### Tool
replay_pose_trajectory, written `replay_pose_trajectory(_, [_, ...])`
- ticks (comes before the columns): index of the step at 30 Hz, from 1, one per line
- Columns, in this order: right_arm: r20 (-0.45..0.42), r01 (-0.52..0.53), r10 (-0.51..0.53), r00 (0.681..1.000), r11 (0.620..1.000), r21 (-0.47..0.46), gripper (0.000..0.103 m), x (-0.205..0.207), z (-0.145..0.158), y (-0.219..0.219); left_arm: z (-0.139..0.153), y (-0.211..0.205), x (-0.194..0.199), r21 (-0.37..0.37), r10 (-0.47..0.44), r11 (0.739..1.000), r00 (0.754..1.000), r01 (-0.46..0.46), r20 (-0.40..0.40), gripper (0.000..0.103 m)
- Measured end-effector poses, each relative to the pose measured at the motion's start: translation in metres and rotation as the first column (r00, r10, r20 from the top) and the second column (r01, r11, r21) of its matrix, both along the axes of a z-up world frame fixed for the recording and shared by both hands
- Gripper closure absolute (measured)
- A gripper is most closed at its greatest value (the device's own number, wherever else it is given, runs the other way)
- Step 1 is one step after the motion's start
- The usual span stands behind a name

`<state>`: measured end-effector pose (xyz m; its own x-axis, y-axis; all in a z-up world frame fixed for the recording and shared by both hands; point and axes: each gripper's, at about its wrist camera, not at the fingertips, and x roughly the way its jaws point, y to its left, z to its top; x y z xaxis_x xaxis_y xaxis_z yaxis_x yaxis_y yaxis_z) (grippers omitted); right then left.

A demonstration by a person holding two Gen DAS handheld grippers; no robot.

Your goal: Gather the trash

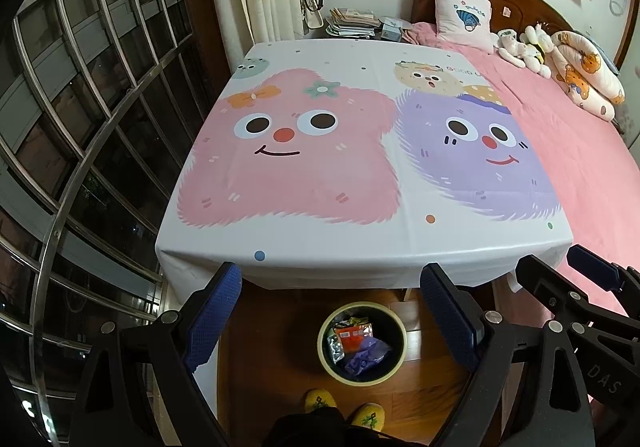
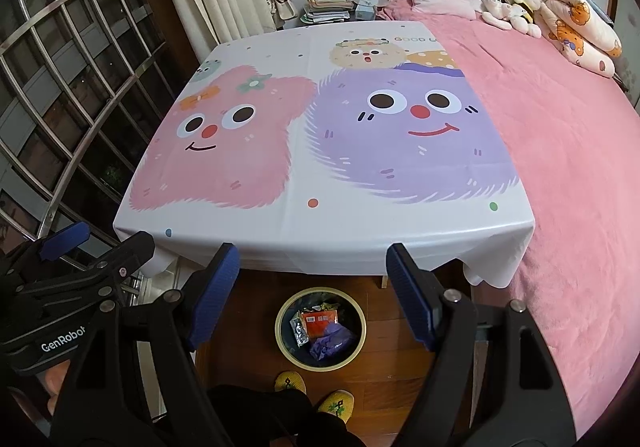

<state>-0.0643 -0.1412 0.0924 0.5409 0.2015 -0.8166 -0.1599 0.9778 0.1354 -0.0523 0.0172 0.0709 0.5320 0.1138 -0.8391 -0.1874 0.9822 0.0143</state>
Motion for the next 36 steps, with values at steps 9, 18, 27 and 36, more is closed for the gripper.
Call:
replay_pose_trajectory(9, [-0.007,0.0,0.0,1.0,1.0,-0.002,0.029,0.0013,-0.0031,0.0,-0.0017,0.0011,0.0011,0.001,-0.007,1.0,1.0,0.007,-0.004,0.011])
replay_pose_trajectory(18, [-0.008,-0.001,0.001,1.0,1.0,-0.003,0.029,0.0025,-0.0042,-0.0008,-0.0018,0.0004,0.0019,0.002,-0.008,1.0,1.0,0.008,-0.004,0.011])
replay_pose_trajectory(27, [-0.008,-0.003,0.003,1.0,1.0,-0.003,0.029,0.0036,-0.0035,-0.0018,-0.0016,-0.0003,0.0033,0.003,-0.007,1.0,1.0,0.007,-0.004,0.011])
replay_pose_trajectory(36, [-0.008,-0.005,0.005,1.0,1.0,-0.001,0.029,0.006,-0.0046,-0.0049,-0.0015,-0.0007,0.0037,0.003,-0.007,1.0,1.0,0.007,-0.005,0.011])
